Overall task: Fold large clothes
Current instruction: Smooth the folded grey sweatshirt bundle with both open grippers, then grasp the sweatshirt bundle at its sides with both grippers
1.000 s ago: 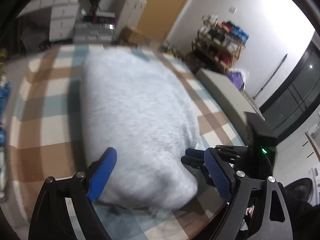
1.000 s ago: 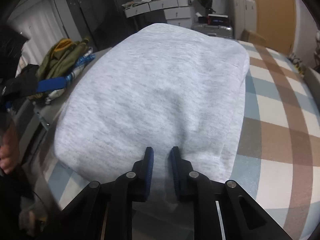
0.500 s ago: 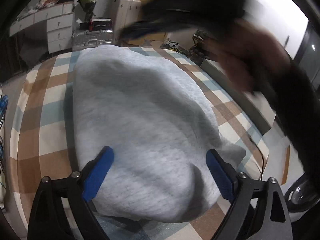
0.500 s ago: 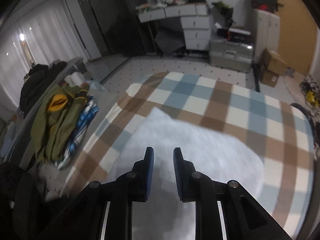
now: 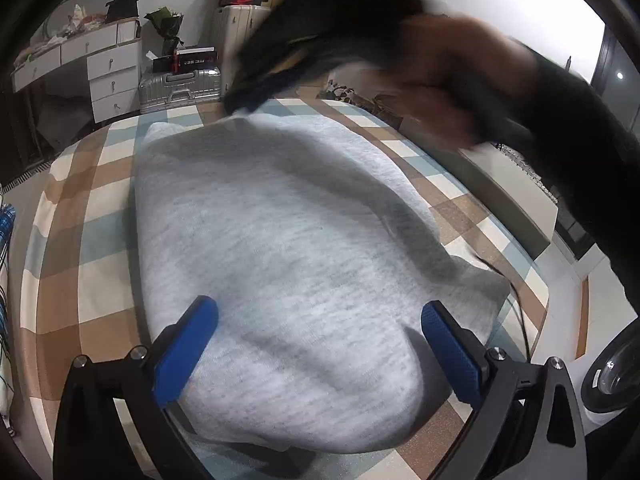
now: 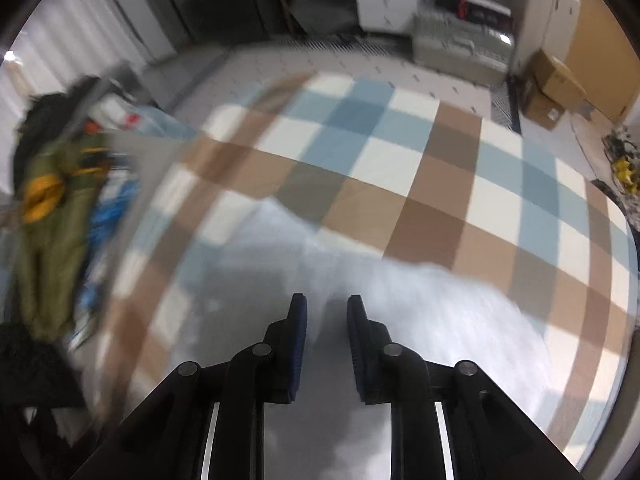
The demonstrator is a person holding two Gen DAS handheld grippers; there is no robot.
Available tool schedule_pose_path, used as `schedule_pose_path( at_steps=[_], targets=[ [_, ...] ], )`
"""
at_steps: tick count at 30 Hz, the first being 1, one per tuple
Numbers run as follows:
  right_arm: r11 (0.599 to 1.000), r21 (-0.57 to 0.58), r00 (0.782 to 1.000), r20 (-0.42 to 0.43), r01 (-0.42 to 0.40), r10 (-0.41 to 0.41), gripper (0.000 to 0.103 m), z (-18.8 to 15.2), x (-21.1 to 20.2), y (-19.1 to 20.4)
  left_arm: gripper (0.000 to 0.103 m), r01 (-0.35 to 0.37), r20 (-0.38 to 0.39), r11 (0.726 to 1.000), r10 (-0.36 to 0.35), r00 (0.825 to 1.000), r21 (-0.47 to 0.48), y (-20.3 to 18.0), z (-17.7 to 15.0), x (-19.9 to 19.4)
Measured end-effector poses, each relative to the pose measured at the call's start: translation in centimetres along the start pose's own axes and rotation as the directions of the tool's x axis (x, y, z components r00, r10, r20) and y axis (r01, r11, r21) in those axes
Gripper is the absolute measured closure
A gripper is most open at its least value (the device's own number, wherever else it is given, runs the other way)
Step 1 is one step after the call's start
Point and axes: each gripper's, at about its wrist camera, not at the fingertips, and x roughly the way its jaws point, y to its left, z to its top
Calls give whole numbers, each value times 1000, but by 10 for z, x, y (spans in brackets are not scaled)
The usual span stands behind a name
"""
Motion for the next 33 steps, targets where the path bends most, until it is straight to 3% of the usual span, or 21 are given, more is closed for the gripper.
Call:
schedule_pose_path(
  at_steps=[2,6,11,13,15,18,21,23,25,26,29,33],
  targets=[
    [1000,-7,999,45,-8,8,82,-28,-28,-2,5,12,3,1000,-12,1000,-10,2,0,0],
    [989,21,983,113,-147,143,82,-125,-68,-3,5,48,14,998,-48,999,-46,8,0,-3],
    [958,119,957,160,-262,242,82,-200,-55,0,5,58,10,996,-57,998,-68,6,1,-4],
    [962,164,972,127,-217,198,94,-221,-23,0,5,61,6,997,-60,998,-51,3,1,-1],
    [968,178,974,177,-176,144,103,-232,-7,2,4,31,-3,999,-31,1000,-32,-1,1,2],
    [940,258,963,208,-225,173,103,-233,-7,-4,4,-15,-23,1000,15,1000,-6,-7,4,4],
    [932,258,954,224,-254,199,97,-231,-22,-5,3,-62,-38,998,63,997,21,-11,3,7],
    [950,221,942,301,-221,149,94,-232,-47,-4,3,-74,-35,997,75,997,20,-10,2,8],
    [958,205,931,346,-199,119,77,-235,-60,-2,3,-76,-27,997,76,997,4,-7,0,8],
    [961,206,932,346,-186,106,75,-237,-60,-2,3,-77,-23,997,77,997,-3,-7,0,8],
    [970,226,970,239,-93,37,74,-241,-25,2,3,-78,-23,997,78,997,3,-8,-1,9],
    [974,220,967,256,-48,-10,74,-247,-17,5,3,-93,-24,995,94,995,24,-12,-1,9]
  ],
)
